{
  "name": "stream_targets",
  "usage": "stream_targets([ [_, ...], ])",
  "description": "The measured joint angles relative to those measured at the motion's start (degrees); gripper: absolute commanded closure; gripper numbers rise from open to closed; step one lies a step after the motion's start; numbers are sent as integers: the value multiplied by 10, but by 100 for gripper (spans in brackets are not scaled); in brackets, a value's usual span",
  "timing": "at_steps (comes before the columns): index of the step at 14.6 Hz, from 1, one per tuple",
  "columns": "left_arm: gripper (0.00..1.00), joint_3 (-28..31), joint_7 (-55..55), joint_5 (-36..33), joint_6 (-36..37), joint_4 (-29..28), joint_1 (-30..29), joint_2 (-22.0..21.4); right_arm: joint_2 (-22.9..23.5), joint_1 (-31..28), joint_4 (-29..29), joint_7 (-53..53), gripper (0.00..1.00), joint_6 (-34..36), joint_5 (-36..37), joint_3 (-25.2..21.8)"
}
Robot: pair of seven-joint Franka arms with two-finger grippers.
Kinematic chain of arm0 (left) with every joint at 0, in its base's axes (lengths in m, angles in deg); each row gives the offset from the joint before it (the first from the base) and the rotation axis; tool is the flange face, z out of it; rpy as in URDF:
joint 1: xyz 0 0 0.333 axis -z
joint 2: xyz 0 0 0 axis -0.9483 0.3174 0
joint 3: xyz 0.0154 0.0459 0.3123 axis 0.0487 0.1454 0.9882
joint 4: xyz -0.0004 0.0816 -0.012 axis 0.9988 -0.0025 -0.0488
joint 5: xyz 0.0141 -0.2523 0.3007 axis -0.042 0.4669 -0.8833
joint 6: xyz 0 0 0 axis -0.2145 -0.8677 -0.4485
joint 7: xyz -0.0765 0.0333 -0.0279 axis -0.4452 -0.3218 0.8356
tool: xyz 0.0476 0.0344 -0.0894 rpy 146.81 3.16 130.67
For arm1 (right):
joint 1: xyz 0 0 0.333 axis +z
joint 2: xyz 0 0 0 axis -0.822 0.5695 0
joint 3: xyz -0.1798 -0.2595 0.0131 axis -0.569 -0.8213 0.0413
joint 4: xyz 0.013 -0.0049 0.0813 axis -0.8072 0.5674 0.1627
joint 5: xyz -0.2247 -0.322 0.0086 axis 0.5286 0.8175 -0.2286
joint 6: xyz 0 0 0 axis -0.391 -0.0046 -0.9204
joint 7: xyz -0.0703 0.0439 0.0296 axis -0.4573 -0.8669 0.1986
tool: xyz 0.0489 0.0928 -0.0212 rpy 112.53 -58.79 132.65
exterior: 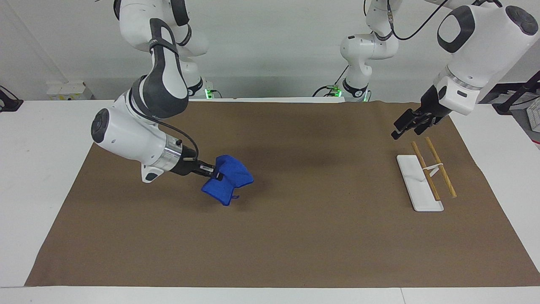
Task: Right arm passes towel to left arm to hang
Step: 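Carry the towel toward center while the left gripper reaches toward it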
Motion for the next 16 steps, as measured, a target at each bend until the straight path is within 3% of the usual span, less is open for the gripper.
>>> stream_targets([
  [4, 1, -3, 179, 86, -55, -33, 0, 1, -39, 35, 39, -100, 100, -6, -92, 0],
  [7, 2, -37, 300, 108, -110, -55, 2, 10, -49, 64, 54, -157, 100, -14, -124, 1],
  [10, 2, -71, 412, 140, -153, -64, 13, 34, -63, 98, 94, -170, 100, -72, -176, 1],
  [13, 4, -106, 494, 144, -175, -65, 17, 46, -71, 125, 120, -182, 100, -123, -190, 1],
  [16, 7, -126, 531, 144, -182, -70, 20, 48, -73, 125, 121, -186, 100, -127, -192, 0],
])
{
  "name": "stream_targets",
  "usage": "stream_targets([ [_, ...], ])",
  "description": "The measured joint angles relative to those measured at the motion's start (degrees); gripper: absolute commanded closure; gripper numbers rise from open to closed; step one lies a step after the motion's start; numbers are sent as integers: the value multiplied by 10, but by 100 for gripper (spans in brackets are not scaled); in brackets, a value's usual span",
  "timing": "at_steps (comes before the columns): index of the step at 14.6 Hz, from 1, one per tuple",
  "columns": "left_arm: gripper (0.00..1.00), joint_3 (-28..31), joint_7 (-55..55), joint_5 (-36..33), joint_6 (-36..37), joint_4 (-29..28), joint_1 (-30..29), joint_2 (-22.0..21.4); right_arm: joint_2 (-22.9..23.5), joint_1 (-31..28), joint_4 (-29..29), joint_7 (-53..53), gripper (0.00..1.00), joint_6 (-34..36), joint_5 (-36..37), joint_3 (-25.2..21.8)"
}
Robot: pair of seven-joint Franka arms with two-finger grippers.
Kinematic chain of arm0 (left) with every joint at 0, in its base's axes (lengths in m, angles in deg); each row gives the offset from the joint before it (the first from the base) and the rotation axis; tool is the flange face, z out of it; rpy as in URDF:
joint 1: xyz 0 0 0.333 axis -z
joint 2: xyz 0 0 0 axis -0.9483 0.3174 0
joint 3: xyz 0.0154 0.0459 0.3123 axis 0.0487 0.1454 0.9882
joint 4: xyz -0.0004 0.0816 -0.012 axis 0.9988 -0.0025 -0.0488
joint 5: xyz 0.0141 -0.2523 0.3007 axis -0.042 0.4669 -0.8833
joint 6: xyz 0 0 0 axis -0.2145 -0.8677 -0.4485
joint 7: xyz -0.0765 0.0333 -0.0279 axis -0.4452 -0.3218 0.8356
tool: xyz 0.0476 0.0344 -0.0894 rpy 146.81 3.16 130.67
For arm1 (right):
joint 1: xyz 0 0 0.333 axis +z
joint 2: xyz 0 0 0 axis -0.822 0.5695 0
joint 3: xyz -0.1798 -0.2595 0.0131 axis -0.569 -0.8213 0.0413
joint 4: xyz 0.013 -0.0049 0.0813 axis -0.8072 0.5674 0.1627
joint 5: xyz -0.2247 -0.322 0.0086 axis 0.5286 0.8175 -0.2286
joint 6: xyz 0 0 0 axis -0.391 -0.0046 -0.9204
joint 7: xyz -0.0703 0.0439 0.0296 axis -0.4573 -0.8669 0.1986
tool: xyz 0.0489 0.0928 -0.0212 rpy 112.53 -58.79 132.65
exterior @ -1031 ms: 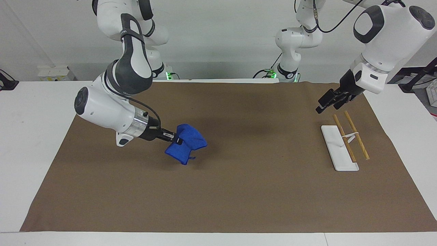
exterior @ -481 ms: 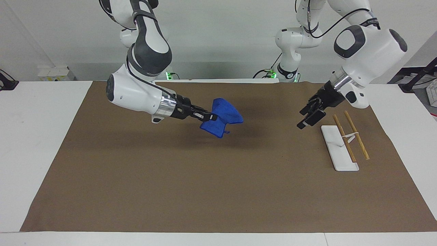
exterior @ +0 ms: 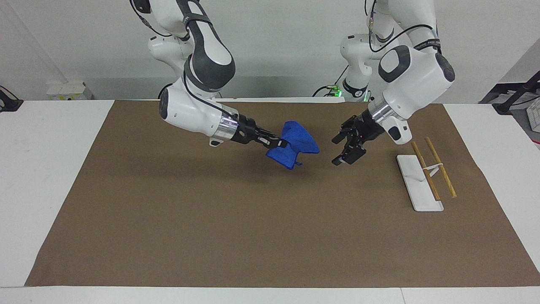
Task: Right arm passes towel to left arm to hang
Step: 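Carry the towel toward center while the left gripper reaches toward it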
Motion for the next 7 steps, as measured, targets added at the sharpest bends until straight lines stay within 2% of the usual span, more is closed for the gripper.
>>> stream_targets([
  [5, 15, -22, 24, 0, -34, -26, 0, 2, -1, -1, 0, -1, 100, -1, 0, -1],
  [7, 22, -38, 39, 0, -57, -34, 0, 4, -1, -1, 0, -1, 100, -1, 0, -1],
])
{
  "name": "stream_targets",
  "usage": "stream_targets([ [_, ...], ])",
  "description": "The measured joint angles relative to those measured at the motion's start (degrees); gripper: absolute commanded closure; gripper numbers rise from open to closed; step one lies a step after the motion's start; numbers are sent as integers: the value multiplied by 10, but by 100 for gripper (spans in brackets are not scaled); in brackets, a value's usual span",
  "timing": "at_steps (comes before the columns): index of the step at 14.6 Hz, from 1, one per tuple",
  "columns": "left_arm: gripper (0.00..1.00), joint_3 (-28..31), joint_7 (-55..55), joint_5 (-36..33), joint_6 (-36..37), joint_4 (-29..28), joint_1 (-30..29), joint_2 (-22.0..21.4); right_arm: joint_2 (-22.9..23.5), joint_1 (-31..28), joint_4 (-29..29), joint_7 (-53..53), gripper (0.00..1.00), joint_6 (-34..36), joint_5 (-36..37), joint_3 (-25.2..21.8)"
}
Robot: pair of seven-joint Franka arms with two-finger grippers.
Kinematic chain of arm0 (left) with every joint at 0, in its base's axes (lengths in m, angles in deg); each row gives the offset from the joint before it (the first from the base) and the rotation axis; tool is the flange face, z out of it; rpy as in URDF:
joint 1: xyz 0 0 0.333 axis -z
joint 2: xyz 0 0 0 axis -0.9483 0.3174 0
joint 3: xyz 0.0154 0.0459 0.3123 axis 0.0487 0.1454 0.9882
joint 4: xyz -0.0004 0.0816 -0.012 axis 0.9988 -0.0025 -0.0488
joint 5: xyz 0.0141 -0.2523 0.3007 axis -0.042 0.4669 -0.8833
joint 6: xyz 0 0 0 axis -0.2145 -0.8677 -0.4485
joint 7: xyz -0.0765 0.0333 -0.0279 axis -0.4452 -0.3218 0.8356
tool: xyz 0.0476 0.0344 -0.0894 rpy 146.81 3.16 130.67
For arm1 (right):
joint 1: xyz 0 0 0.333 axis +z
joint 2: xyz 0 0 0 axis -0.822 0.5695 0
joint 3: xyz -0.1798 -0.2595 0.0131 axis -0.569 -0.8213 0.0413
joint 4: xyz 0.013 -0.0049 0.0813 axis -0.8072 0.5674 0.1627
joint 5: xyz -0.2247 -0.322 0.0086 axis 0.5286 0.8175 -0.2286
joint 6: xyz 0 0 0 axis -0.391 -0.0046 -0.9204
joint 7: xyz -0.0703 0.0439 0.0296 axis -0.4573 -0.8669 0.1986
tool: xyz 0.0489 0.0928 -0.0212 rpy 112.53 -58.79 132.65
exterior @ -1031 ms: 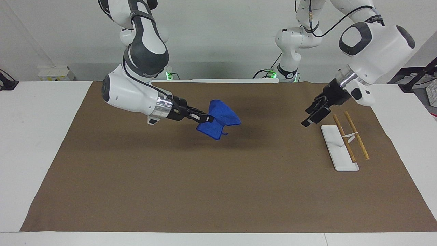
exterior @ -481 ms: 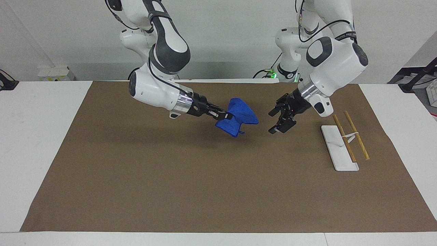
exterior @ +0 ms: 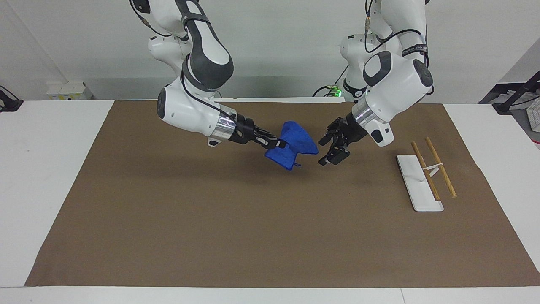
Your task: Right arm passes towel to left arm to hang
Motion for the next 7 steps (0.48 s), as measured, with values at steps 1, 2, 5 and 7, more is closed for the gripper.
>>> stream_targets([
  [1, 26, -5, 4, 0, -6, -2, 0, 2, 0, 0, 0, 0, 100, 0, 0, 0],
  [2, 27, -8, 7, 0, -12, -2, 0, 5, 0, 0, 0, 0, 100, 0, 0, 0],
  [5, 45, -17, 12, 0, -26, -5, 2, 13, 0, 0, 0, 0, 100, 0, 0, 0],
  [7, 65, -21, 16, 0, -30, -8, 3, 16, 0, 0, 0, 0, 100, -1, 0, 0],
])
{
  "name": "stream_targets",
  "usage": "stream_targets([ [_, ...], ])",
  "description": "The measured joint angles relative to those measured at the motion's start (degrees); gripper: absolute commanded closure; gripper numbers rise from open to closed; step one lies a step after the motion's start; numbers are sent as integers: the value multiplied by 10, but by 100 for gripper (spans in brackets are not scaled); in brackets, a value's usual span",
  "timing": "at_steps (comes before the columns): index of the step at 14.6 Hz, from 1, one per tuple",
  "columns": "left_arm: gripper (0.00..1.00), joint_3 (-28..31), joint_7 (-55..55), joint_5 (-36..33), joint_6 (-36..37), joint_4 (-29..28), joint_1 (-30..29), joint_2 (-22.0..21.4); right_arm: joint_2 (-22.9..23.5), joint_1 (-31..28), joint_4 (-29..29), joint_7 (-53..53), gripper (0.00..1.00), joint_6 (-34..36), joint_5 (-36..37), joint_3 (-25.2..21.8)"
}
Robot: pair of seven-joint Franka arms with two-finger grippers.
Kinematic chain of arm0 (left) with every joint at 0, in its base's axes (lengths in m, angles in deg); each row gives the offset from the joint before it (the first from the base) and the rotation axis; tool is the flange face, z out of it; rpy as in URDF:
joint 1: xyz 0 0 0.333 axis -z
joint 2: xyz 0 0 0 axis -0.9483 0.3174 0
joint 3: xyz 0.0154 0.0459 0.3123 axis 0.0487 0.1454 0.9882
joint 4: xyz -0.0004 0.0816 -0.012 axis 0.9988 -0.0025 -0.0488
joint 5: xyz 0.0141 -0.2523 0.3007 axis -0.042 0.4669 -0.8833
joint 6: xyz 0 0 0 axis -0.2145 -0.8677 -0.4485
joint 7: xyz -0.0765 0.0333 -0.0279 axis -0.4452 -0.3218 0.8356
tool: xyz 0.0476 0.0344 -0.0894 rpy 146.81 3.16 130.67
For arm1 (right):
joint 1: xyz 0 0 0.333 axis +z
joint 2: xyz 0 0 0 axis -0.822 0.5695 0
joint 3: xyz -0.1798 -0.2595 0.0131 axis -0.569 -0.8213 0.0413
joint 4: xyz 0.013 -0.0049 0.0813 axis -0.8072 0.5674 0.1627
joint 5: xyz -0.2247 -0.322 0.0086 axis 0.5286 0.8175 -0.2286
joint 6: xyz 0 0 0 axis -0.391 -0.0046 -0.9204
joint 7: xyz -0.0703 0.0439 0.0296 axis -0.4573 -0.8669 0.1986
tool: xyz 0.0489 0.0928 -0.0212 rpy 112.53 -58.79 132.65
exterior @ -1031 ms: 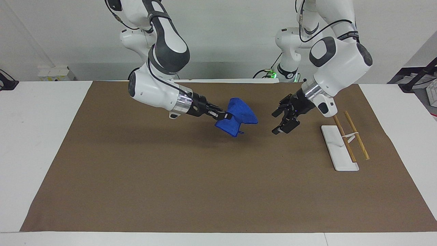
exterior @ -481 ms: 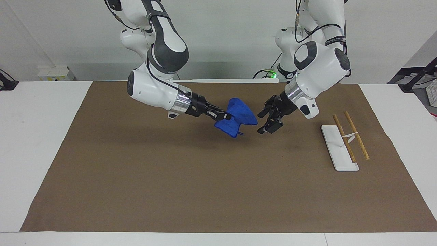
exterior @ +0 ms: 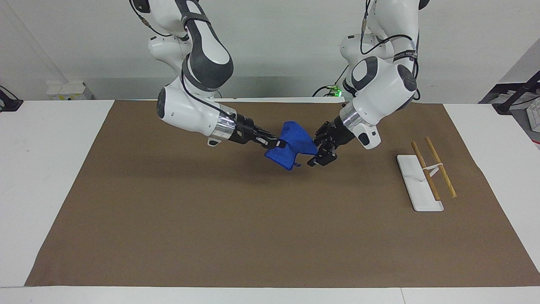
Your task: Right arm passes towel to left arm to hang
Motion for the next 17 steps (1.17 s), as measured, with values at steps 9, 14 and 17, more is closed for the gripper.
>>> stream_targets([
  [9, 100, -19, 3, 6, -3, -2, 5, 1, 0, 0, 1, 0, 97, -11, 0, 0],
  [14, 100, -19, 3, 6, -4, -2, 5, 1, 0, 10, 1, -6, 19, -25, 0, 1],
  [17, 100, -19, 3, 6, -4, -2, 5, 1, 0, 10, 1, -4, 0, -29, 0, 1],
])
